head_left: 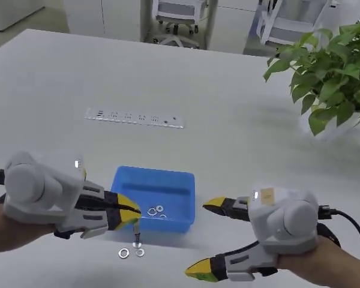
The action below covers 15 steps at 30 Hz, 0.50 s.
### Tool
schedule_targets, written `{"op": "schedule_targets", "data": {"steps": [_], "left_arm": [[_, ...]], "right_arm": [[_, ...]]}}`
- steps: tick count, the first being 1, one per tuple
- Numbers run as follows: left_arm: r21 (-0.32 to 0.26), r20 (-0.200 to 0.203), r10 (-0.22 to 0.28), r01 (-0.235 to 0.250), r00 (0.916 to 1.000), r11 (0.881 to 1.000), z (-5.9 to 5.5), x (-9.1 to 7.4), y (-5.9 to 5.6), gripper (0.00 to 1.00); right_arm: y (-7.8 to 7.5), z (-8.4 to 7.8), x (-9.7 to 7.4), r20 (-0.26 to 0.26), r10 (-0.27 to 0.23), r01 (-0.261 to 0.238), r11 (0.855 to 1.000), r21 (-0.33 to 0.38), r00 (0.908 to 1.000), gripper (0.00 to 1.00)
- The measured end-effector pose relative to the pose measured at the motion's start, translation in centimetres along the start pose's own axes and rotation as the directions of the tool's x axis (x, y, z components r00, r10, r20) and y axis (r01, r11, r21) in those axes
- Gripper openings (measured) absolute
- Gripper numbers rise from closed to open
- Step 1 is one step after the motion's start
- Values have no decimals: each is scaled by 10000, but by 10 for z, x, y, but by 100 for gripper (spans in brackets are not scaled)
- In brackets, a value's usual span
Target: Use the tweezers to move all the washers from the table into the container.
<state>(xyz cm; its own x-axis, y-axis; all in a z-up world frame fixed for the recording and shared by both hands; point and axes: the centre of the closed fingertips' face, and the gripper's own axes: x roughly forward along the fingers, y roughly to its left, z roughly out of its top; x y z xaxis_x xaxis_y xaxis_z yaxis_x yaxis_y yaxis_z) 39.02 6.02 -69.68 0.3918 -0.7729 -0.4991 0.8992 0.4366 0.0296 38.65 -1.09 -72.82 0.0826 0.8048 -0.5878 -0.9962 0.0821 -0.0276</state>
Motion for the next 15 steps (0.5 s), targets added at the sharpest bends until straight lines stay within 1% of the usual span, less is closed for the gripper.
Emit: {"op": "schedule_targets", "data": {"steps": [9, 15], "left_arm": [[4, -79, -265, 265, 9996, 9996, -2, -1, -1, 5], [3, -64, -371, 371, 9993, 9993, -1, 0, -1, 5]], "right_arm": [[2, 12, 17, 54, 475, -470, 9959, -772, 9989, 57], [2, 18, 27, 75, 716, -704, 9914, -1100, 9974, 46]]}}
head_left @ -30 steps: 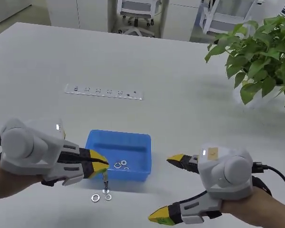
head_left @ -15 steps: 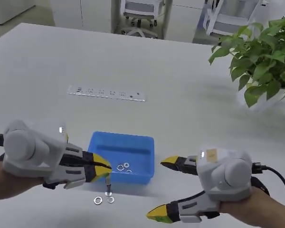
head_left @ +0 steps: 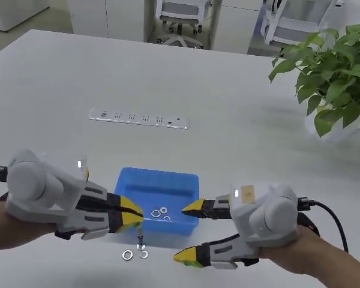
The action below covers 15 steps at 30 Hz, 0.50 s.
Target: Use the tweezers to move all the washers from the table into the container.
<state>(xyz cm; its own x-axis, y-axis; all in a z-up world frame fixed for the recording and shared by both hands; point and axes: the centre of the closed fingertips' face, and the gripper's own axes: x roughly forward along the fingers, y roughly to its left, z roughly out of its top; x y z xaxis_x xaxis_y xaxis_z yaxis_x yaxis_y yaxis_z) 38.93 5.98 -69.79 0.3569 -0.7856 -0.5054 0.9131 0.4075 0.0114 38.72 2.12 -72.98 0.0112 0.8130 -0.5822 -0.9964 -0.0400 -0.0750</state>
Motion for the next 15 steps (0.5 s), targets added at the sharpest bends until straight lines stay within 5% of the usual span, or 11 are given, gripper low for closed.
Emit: {"op": "schedule_targets", "data": {"steps": [15], "left_arm": [[231, -150, -440, 443, 9989, 9987, 0, 2, -2, 5]], "right_arm": [[1, 11, 30, -14, 604, -603, 9964, -594, 9982, 30]]}}
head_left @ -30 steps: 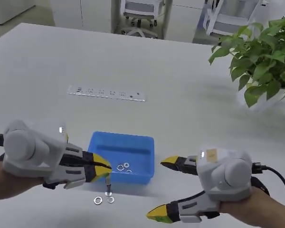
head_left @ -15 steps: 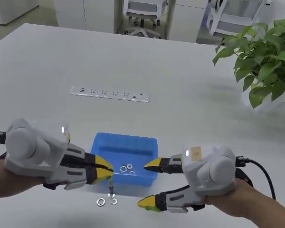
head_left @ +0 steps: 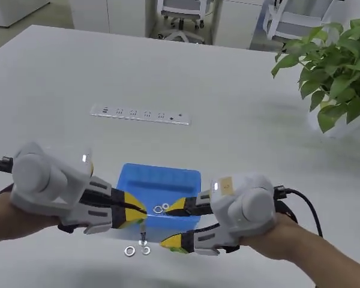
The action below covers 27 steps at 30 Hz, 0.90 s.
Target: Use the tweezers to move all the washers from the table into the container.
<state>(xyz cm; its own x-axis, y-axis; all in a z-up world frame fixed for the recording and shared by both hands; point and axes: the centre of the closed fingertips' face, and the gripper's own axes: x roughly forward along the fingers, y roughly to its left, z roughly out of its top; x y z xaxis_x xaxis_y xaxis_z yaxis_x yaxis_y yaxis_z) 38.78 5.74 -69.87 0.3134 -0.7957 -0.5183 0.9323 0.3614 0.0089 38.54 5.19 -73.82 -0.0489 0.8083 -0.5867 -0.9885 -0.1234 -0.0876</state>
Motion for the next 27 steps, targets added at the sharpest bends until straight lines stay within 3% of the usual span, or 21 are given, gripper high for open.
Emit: {"op": "schedule_targets", "data": {"steps": [16, 27], "left_arm": [[78, -225, -498, 500, 9985, 9987, 0, 1, -3, 6], [18, -199, -487, 488, 9986, 9988, 0, 2, -2, 6]], "right_arm": [[-3, 7, 32, -87, 414, -418, 9974, -589, 9991, 16], [-1, 4, 39, -255, 716, -733, 9946, -729, 9971, 9]]}}
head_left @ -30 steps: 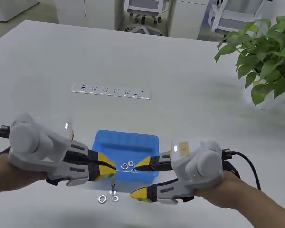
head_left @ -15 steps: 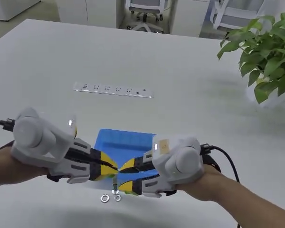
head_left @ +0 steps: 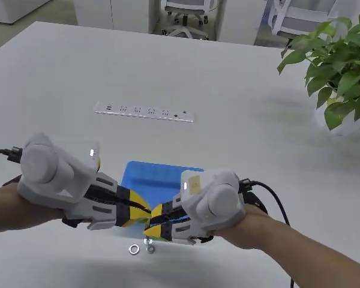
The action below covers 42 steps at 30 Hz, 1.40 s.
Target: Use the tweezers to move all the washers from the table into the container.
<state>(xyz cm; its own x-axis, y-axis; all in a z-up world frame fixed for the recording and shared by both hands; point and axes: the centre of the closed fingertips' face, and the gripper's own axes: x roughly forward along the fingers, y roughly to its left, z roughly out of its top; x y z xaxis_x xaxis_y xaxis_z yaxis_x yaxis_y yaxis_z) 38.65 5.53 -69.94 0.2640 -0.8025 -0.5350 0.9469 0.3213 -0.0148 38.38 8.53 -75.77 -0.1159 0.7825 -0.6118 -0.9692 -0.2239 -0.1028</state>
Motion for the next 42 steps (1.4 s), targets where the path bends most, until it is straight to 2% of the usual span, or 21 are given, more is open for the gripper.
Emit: {"op": "schedule_targets", "data": {"steps": [19, 32, 40, 42], "left_arm": [[-115, -106, 239, -240, 9997, 9996, -1, 0, 2, 7], [-380, 216, 448, -439, 9988, 9983, 5, -9, 2, 23], [-680, 292, 724, -703, 9969, 9952, 1, -15, 2, 37], [-907, 346, 790, -756, 9963, 9930, 0, -17, 2, 41]], "right_arm": [[0, -1, 0, -97, -97, 100, 9996, 274, 9999, 8], [0, 6, -3, 40, -115, 114, 9995, 291, 9999, 8], [0, 15, -9, 123, -147, 145, 9997, 206, 9998, 8], [0, 18, -11, 111, -158, 157, 9998, 122, 9998, 8]]}}
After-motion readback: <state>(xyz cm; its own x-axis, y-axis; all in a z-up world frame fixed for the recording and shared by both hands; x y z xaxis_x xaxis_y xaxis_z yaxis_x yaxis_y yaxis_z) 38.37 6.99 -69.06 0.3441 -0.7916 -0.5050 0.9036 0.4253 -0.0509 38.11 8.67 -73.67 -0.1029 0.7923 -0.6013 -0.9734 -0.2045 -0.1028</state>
